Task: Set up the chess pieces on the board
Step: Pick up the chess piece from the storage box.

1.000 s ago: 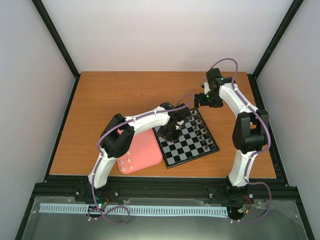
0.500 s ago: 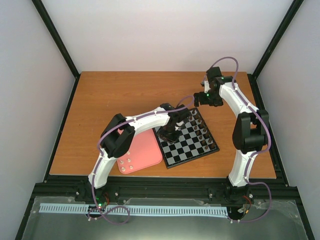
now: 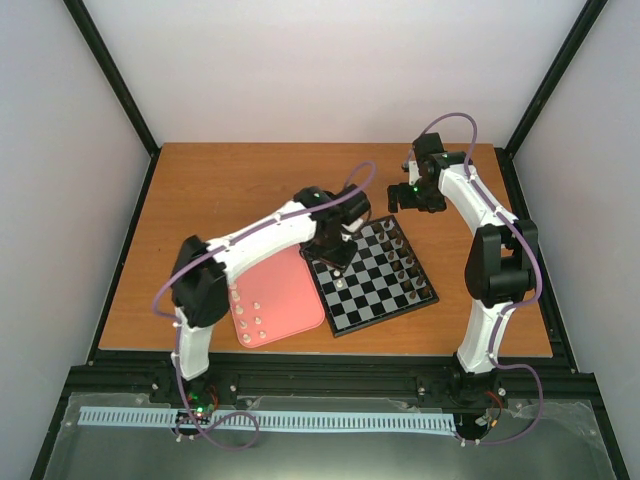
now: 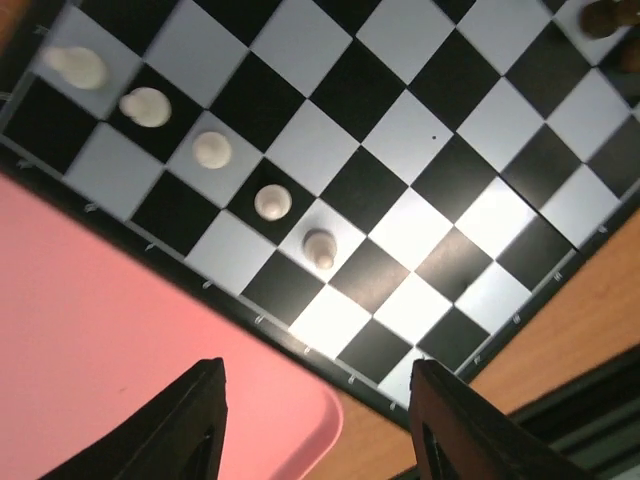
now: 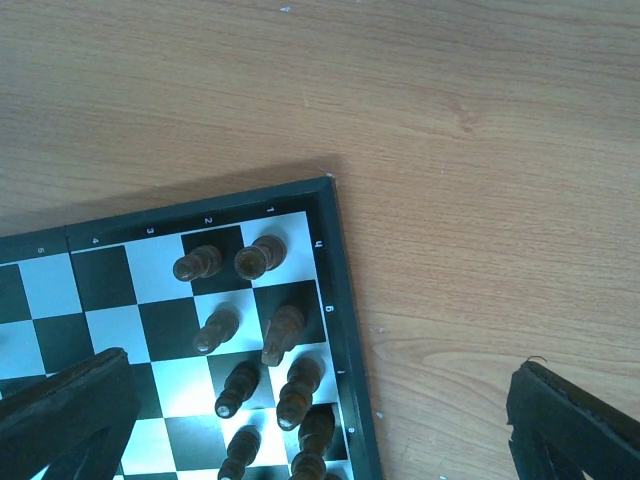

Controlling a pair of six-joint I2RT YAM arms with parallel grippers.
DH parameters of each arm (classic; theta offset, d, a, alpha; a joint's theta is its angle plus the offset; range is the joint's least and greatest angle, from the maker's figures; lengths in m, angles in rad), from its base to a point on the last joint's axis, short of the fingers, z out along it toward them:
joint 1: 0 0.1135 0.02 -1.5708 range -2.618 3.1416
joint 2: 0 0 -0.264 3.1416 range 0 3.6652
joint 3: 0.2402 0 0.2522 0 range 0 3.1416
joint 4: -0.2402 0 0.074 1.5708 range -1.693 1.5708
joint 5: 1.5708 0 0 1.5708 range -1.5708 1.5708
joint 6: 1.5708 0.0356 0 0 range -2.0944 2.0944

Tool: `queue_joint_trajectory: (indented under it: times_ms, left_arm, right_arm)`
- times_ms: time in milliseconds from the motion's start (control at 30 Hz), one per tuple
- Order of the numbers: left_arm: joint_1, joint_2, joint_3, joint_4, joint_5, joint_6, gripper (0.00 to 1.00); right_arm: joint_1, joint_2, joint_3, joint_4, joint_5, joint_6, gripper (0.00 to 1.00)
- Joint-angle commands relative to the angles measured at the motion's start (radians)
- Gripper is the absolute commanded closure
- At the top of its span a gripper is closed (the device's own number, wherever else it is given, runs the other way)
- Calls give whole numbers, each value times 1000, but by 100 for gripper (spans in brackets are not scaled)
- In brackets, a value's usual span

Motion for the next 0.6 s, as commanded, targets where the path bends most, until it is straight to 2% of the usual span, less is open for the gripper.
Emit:
queue_joint_trajectory:
  times_ms: [0, 100, 167, 300, 567]
  left_arm:
    - [54, -158, -55, -47, -29, -41, 46]
    - [134, -255, -214, -24, -36, -102, 45]
    - [203, -319, -336, -7, -13, -142, 39]
    - [333, -445, -566, 63, 44, -202, 39]
    - [369, -459, -764, 169, 91, -258, 42]
  right_arm:
    - [-7, -13, 24, -10, 0, -10, 0]
    - [-7, -13, 19, -5, -5, -8, 0]
    - [-7, -12, 15, -4, -10, -6, 0]
    - [-7, -4, 10, -5, -12, -9, 0]
    - [-7, 11, 14, -7, -25, -11, 0]
